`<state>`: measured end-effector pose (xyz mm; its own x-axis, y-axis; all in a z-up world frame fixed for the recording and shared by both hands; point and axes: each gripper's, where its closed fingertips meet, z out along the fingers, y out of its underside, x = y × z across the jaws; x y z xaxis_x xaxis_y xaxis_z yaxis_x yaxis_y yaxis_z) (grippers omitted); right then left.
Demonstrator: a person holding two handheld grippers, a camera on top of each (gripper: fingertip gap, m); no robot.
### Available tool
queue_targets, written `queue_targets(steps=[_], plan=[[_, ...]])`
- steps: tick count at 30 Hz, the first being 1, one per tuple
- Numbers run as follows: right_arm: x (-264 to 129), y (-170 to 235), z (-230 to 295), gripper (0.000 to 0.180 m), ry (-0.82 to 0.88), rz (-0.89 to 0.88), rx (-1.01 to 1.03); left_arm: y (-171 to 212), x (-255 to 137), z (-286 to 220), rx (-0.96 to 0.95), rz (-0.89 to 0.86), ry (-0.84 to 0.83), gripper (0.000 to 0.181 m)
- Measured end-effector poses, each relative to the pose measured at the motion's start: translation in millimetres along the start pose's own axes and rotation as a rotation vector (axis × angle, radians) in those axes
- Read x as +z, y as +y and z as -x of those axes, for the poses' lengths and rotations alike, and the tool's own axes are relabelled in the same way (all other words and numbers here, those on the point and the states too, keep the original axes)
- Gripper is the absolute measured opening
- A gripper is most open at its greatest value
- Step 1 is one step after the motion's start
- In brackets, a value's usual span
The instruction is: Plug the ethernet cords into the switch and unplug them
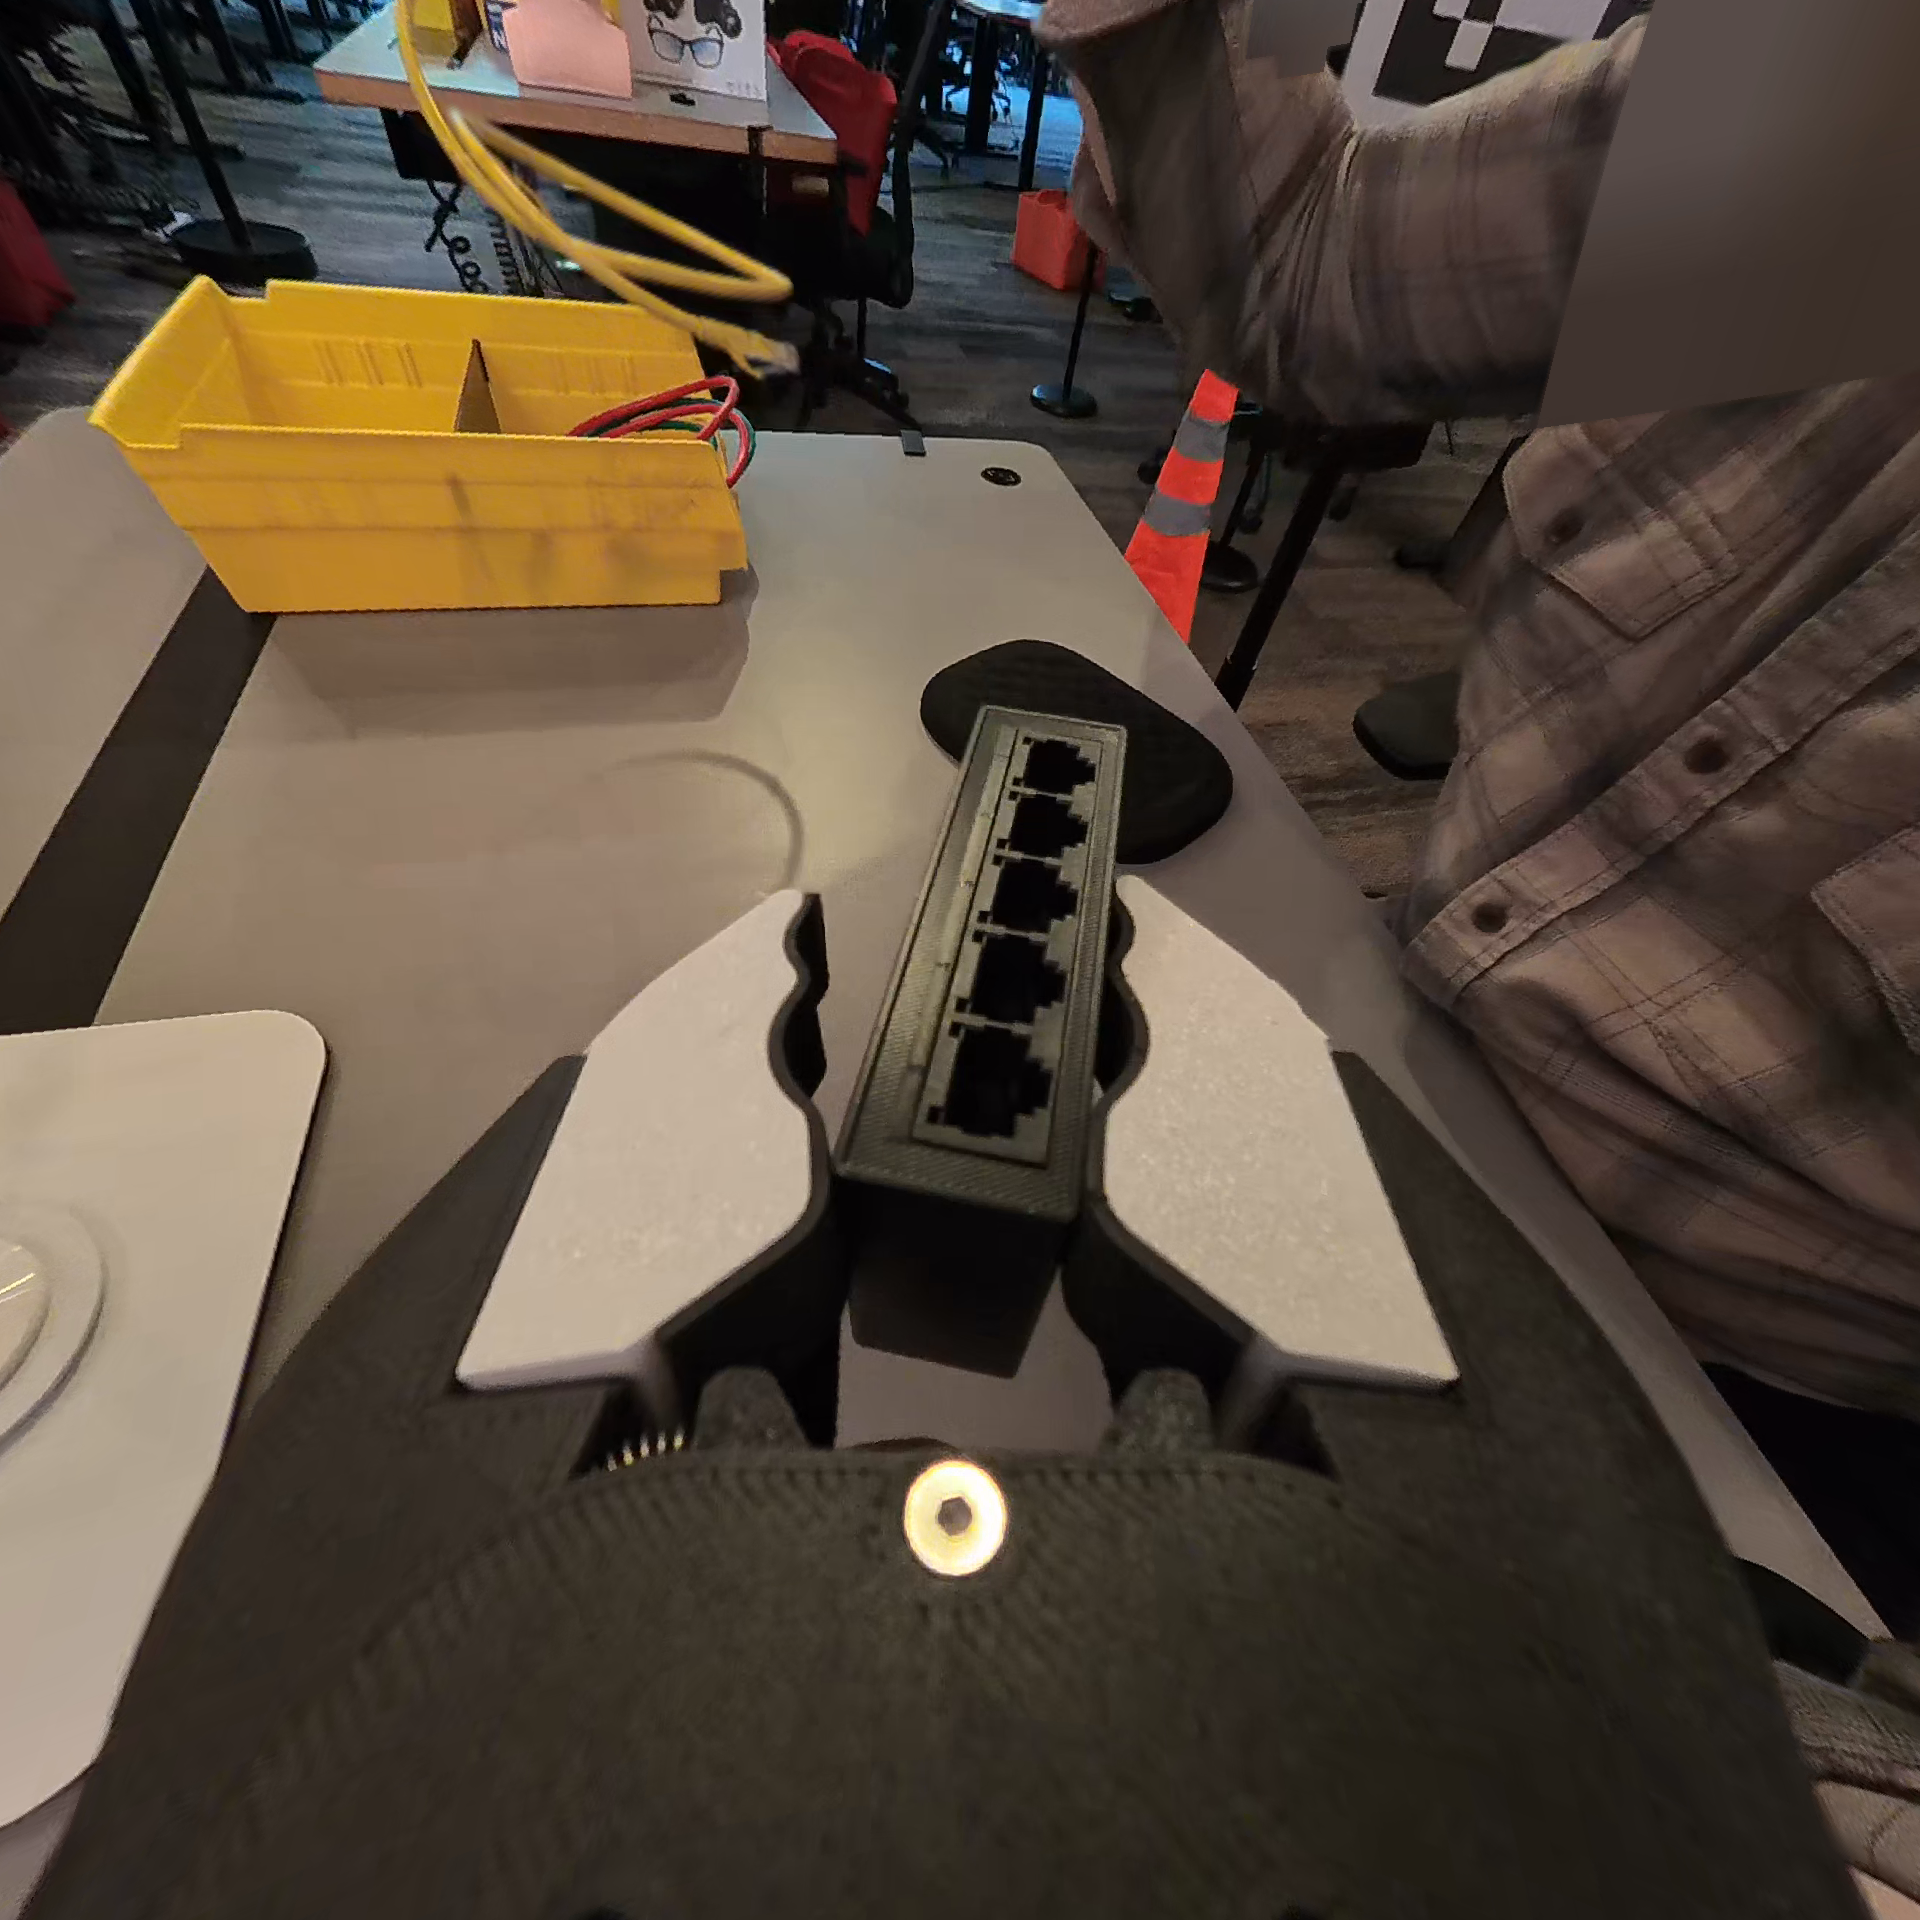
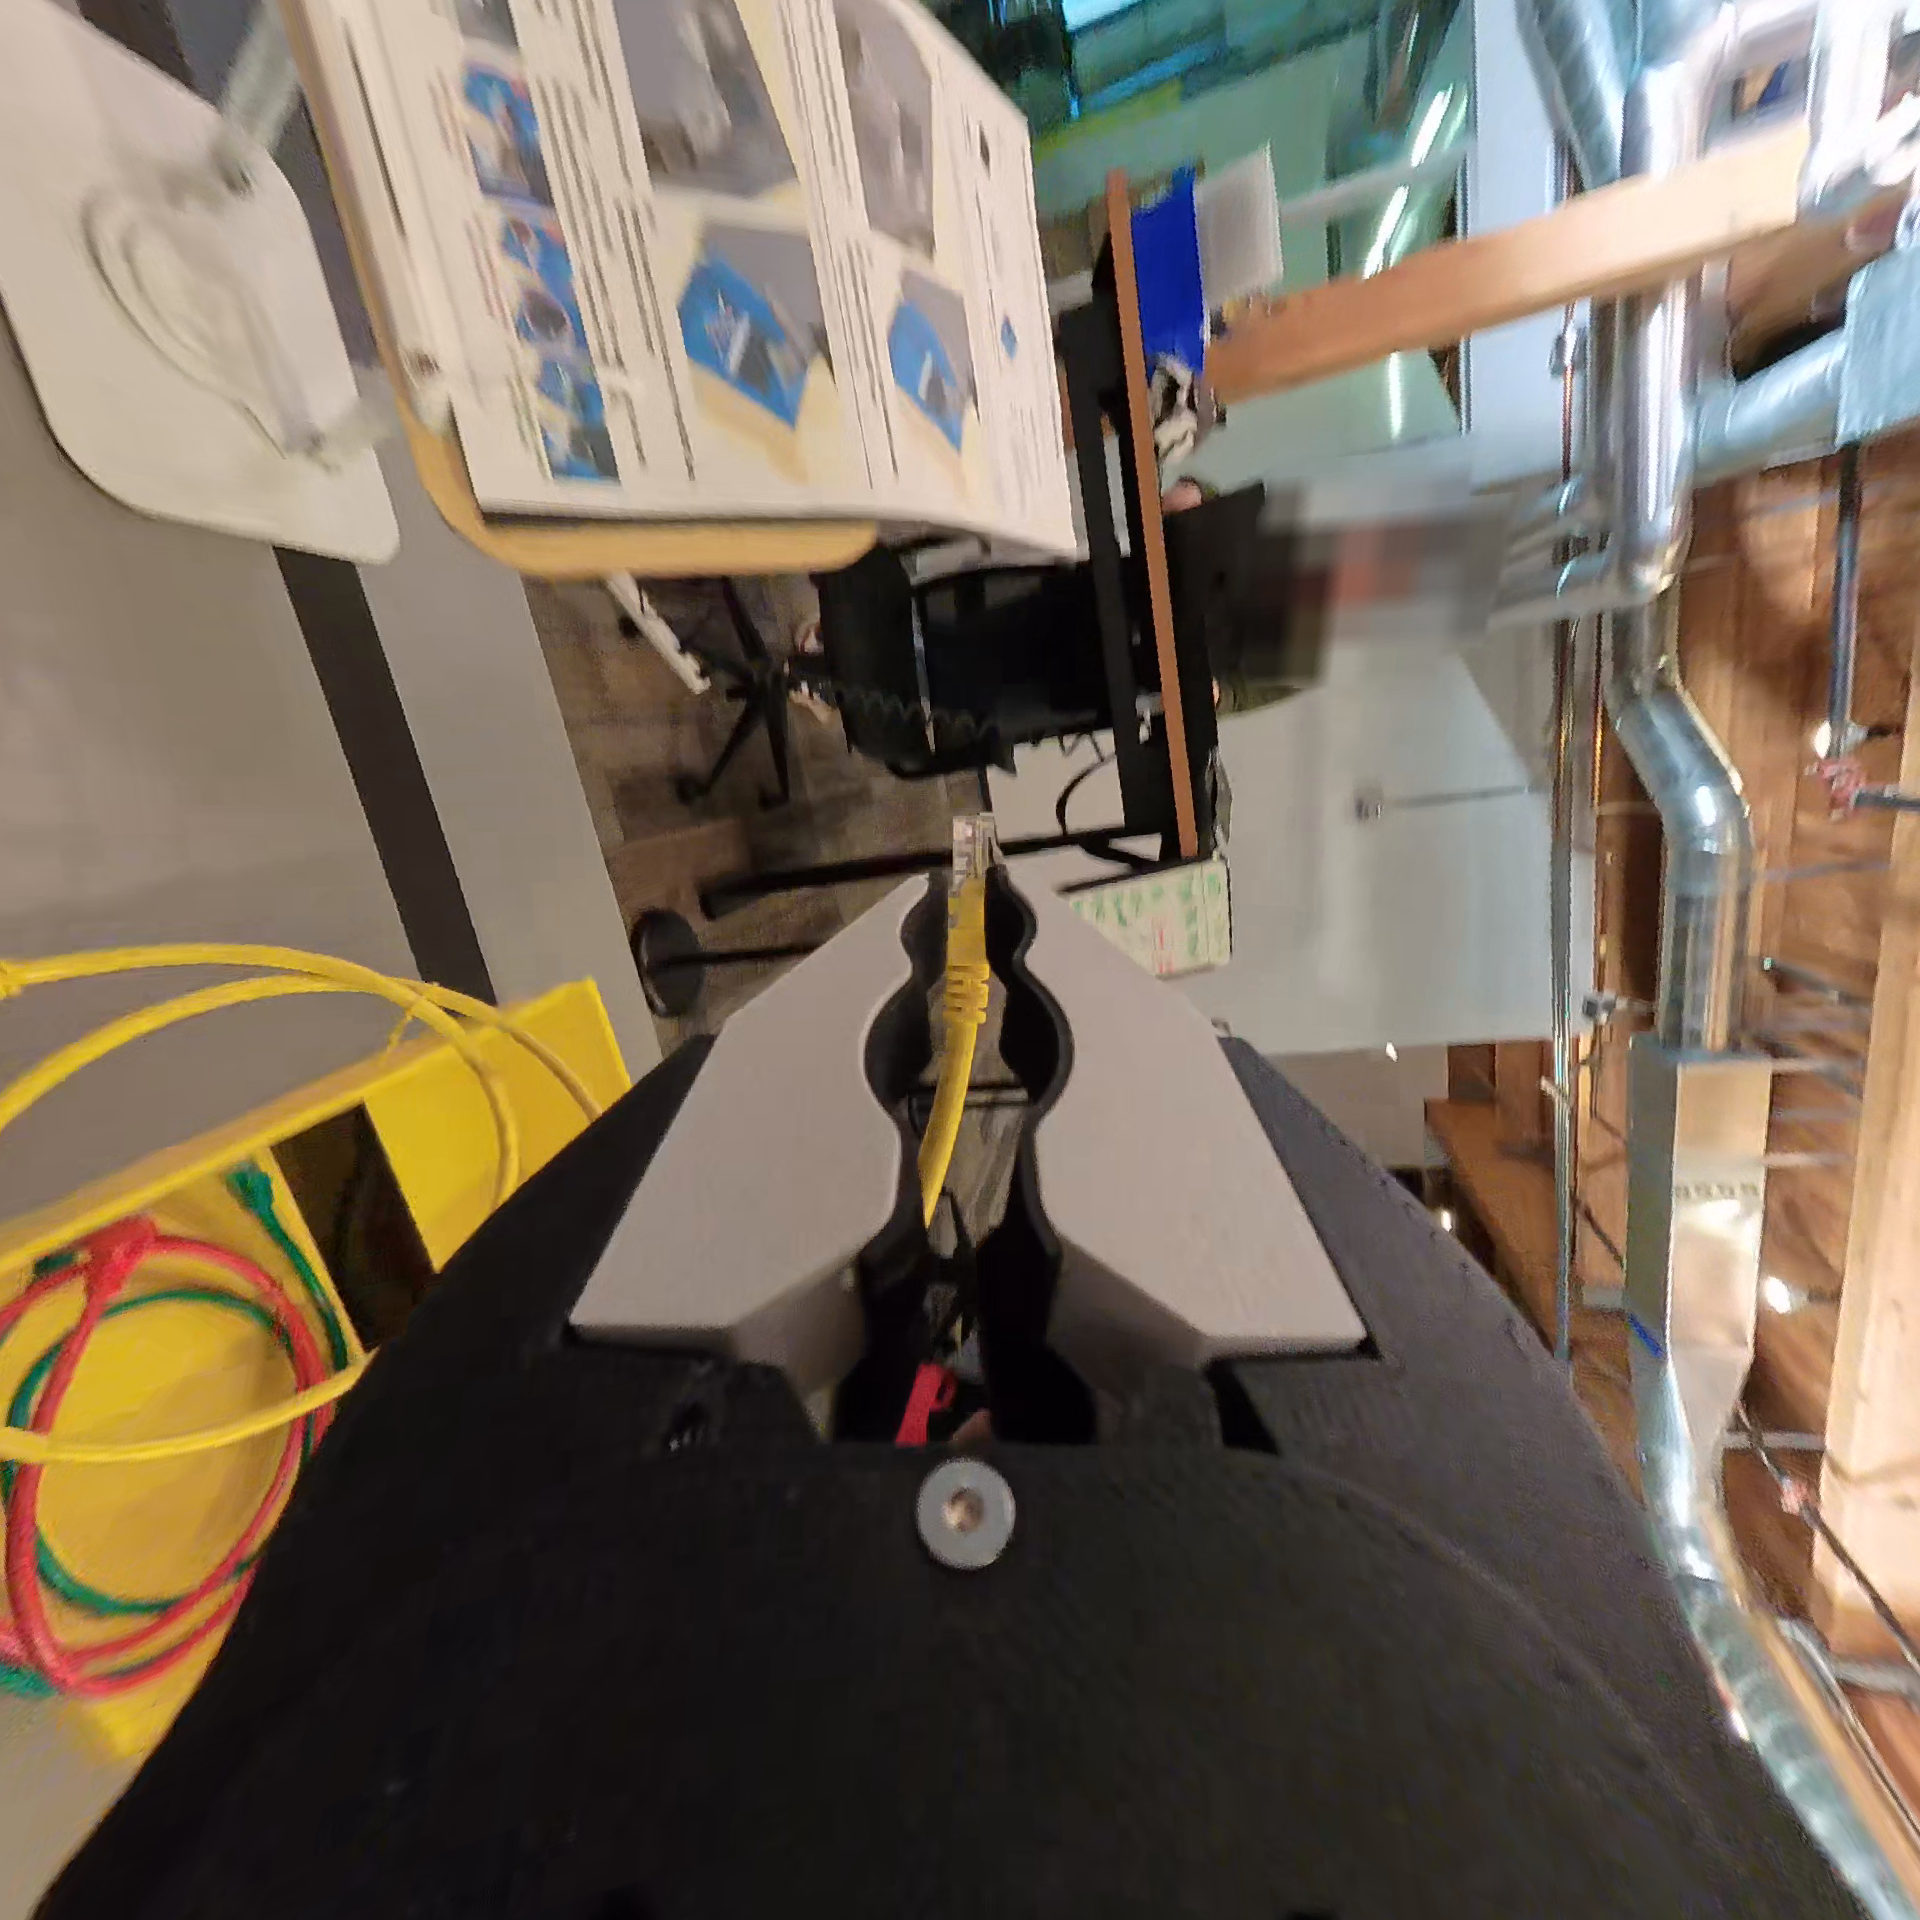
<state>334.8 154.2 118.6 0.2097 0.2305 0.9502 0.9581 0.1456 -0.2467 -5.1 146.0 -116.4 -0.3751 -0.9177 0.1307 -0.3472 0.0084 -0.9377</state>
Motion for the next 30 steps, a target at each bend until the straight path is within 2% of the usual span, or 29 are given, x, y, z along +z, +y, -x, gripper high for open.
queue_targets(steps=[5,11,20,30], plan=[[3,73,14,0.005,-0.006,0.131,0.051,10,8,6,-0.023,0.031,-0.002,0.050],[25,134,75,0.005,-0.057,0.255,0.091,17,13,10,-0.037,0.053,-0.004,0.050],[45,165,167,0.005,-0.183,0.308,0.178,17,12,9,-0.036,0.053,0.001,0.050],[60,203,277,0.003,-0.436,0.450,0.218,21,18,10,-0.035,0.080,-0.003,0.050]])
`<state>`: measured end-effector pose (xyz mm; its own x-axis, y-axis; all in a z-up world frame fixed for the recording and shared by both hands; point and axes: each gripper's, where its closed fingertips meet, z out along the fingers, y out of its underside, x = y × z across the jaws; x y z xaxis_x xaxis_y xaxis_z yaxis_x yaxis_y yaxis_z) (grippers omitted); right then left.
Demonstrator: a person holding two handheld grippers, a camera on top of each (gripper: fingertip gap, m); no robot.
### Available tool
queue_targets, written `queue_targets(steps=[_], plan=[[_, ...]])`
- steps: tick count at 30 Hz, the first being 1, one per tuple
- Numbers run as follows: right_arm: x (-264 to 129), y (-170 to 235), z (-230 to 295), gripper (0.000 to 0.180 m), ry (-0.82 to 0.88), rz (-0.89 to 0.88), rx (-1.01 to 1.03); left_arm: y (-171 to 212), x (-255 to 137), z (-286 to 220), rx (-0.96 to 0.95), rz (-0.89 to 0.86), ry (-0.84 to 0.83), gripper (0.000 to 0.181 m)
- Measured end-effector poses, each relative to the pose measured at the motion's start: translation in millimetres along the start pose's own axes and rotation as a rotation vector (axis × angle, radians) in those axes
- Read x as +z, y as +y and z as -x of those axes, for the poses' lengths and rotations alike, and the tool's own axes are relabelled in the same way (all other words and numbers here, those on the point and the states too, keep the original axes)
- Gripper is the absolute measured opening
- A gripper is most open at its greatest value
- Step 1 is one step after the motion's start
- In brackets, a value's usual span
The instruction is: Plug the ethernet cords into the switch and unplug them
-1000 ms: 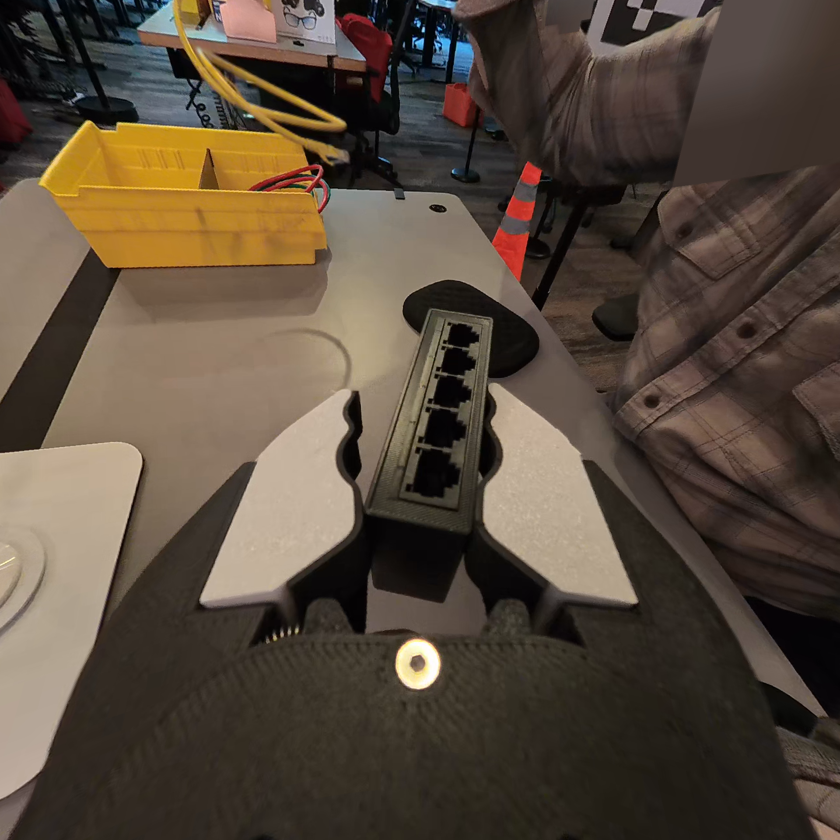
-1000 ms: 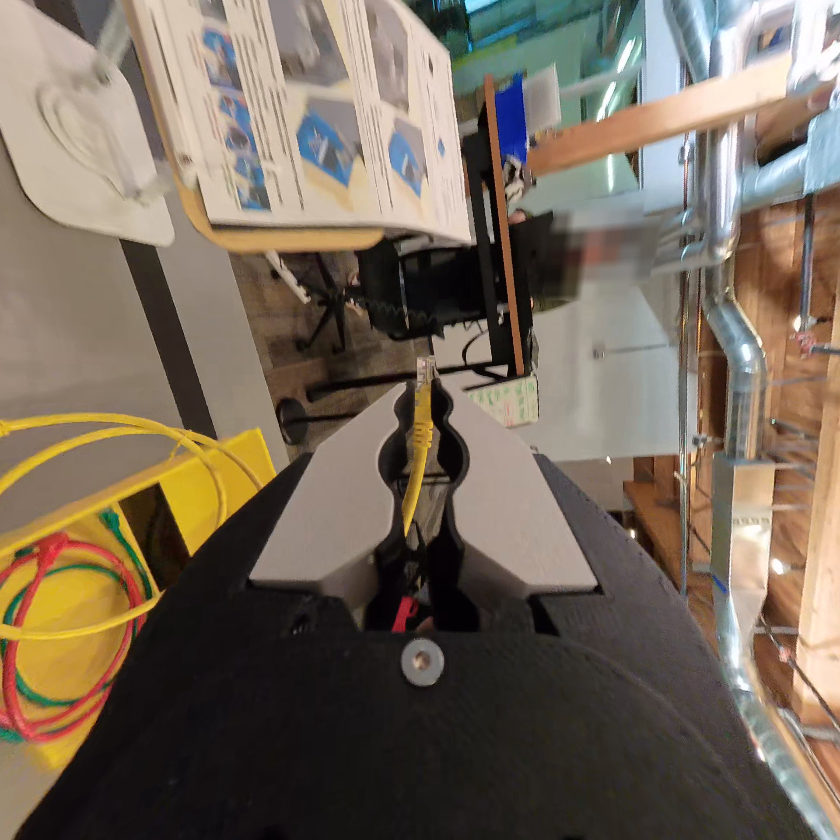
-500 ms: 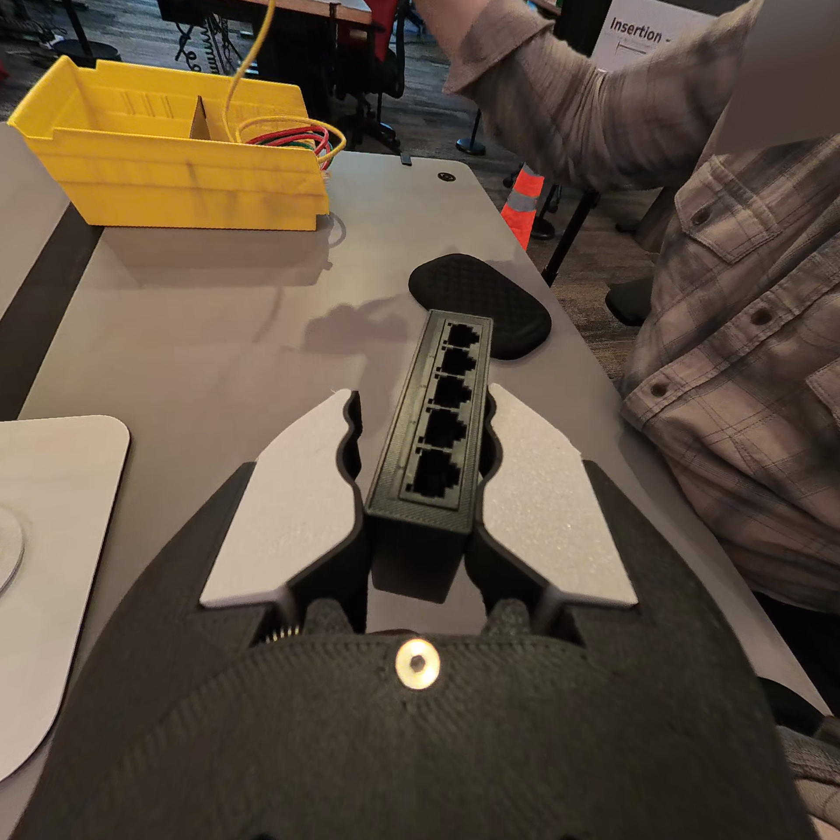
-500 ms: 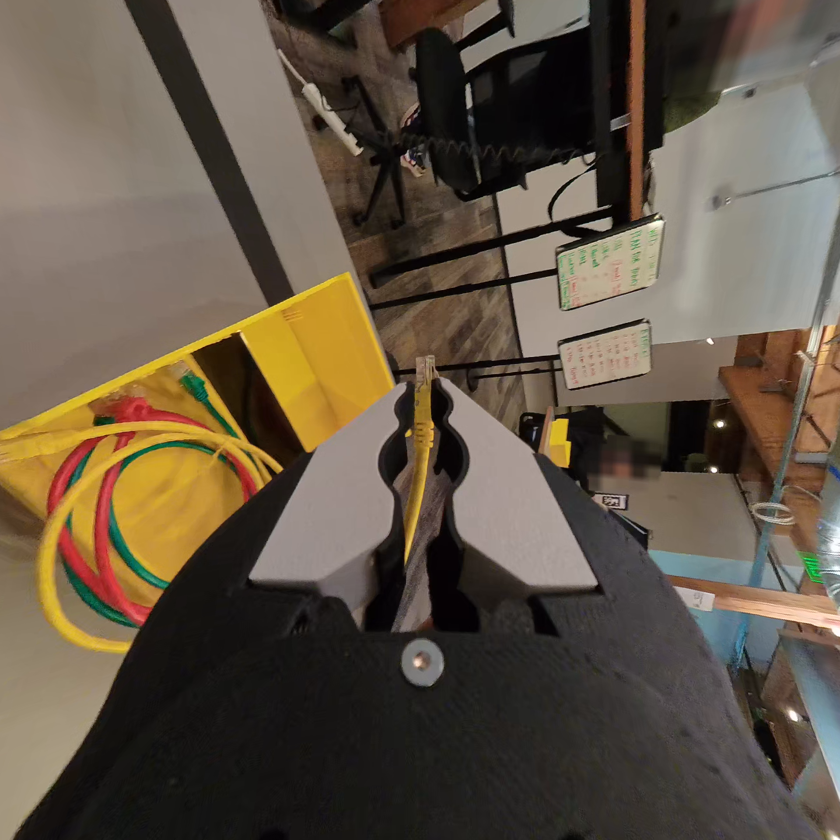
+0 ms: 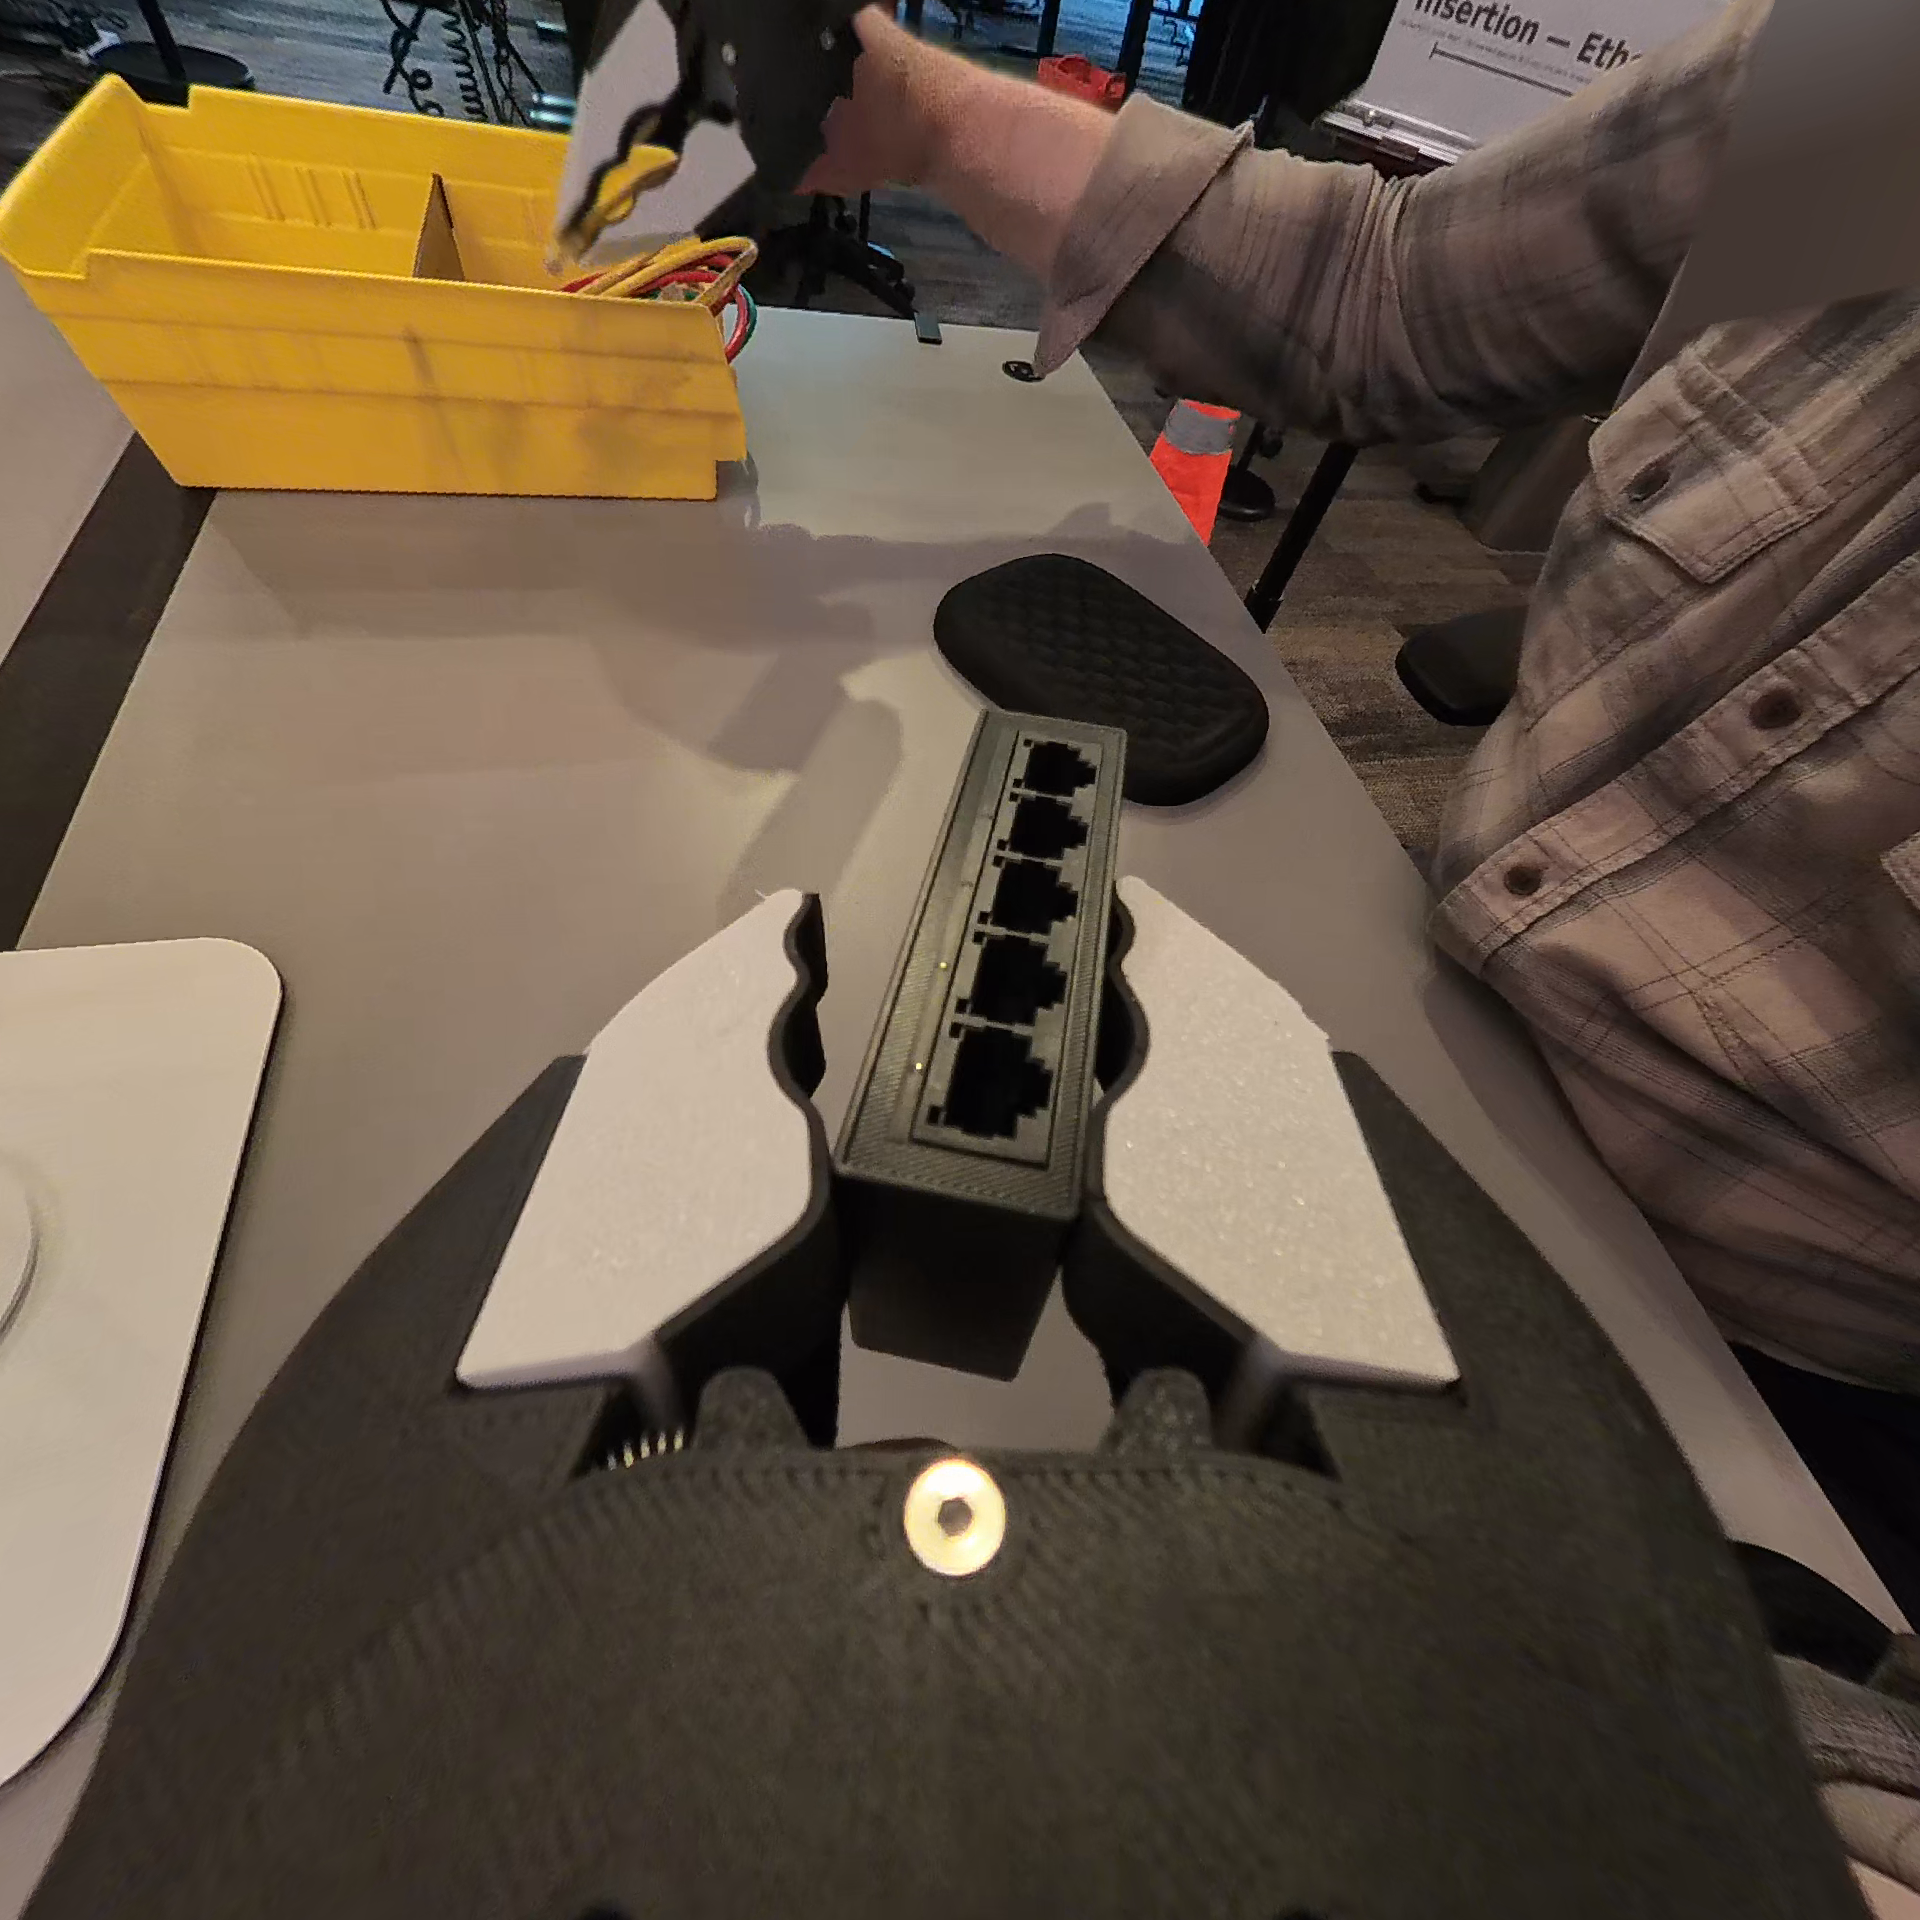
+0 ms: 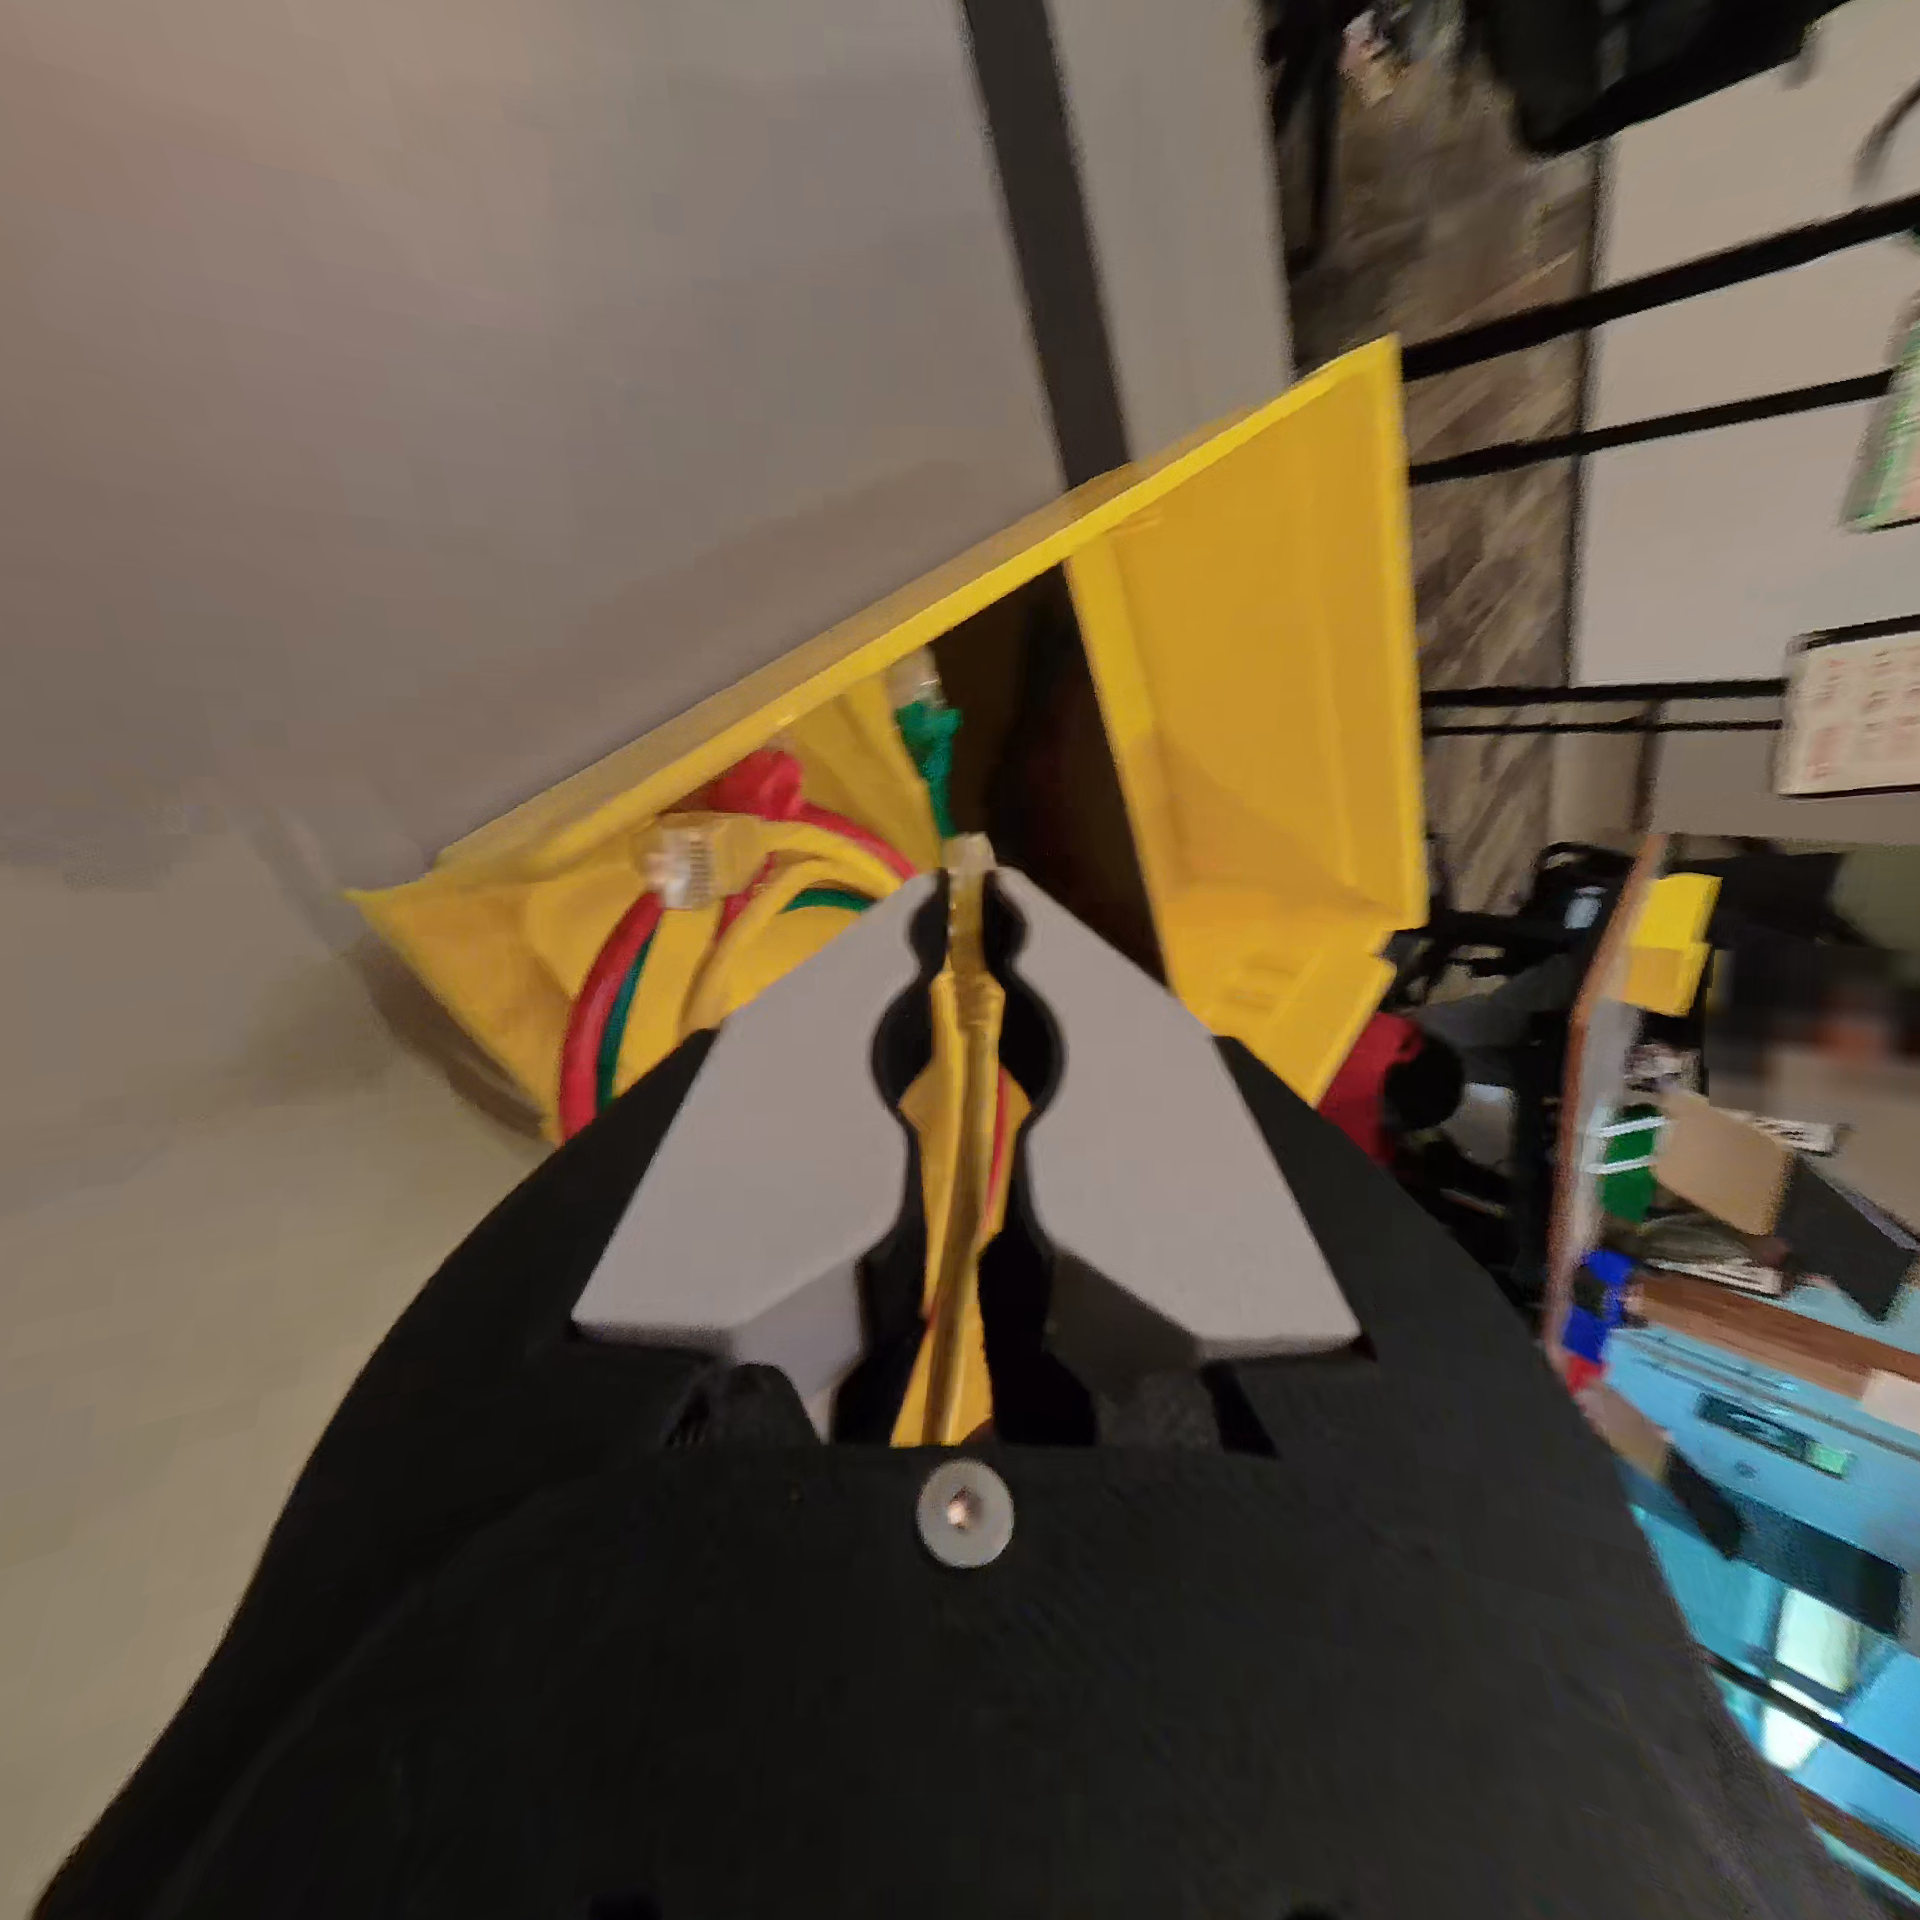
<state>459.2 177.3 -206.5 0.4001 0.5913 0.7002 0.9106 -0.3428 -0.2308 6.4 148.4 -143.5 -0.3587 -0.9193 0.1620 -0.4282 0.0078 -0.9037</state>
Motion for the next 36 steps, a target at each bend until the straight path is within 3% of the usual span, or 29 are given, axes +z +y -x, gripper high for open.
queue_targets(steps=[2,5,7,10,14,18,24,27,32,36], plan=[[7,3,14,0.001,-0.076,0.022,0.022,1,1,0,0.000,0.005,0.000,0.050],[3,5,16,0.026,-0.141,0.062,0.077,4,3,2,-0.002,0.021,-0.009,0.050],[-8,-1,15,0.032,-0.206,0.040,0.109,5,4,4,-0.001,0.022,-0.015,0.050],[-26,-5,17,0.067,-0.323,0.063,0.165,5,7,5,-0.004,0.026,-0.019,0.050],[-53,-14,17,0.090,-0.405,0.058,0.214,5,10,10,-0.014,0.017,-0.035,0.050],[-85,-61,8,0.088,-0.335,-0.081,0.225,1,14,22,-0.034,-0.009,-0.093,0.050],[-132,-223,40,0.065,-0.310,-0.568,0.324,-32,27,31,-0.051,-0.220,-0.123,0.050],[-141,-289,60,0.065,-0.317,-0.794,0.350,-47,34,18,0.011,-0.274,-0.115,0.050],[-145,-354,85,0.058,-0.470,-1.019,0.427,-58,39,12,0.036,-0.314,-0.121,0.050],[-143,-376,106,0.045,-0.598,-1.055,0.395,-64,40,9,0.039,-0.342,-0.122,0.050]])
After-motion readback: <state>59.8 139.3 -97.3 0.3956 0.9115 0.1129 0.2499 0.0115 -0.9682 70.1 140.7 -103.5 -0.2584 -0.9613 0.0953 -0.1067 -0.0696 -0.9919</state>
